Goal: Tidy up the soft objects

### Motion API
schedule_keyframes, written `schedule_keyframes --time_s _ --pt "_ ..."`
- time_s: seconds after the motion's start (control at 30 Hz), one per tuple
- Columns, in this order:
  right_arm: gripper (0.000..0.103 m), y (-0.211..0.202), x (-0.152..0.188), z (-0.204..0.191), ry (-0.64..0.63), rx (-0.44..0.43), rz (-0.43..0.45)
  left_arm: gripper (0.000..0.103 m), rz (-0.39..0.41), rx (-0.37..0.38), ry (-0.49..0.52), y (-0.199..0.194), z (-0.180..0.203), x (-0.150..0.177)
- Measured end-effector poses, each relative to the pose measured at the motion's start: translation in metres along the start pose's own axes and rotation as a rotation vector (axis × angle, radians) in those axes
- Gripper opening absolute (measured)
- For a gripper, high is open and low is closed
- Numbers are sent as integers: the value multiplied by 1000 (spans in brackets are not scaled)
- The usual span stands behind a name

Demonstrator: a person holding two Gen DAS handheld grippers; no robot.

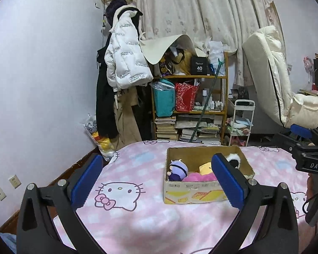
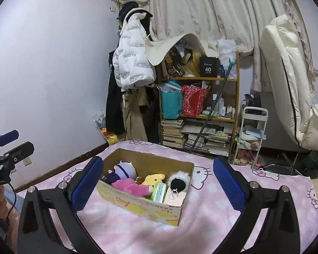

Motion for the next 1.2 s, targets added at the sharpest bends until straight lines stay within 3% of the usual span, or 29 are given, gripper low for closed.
schedule_keyframes --time_s 0.4,1.2 --pt "103 -40 20 15 24 61 69 101 54 -48 3 -28 1 24" --pt "103 3 52 23 26 77 -28 101 -37 -17 5 26 9 45"
Point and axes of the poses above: each gripper's, at about its wrist camera, not at the fingertips, and y roughly the way its jaws point, z to its right, x to its underside, the point moved 7 cm from there along y, roughly the way its jaws point, and after that the axes turned 8 degrees about -z, right-handed, at the moved point
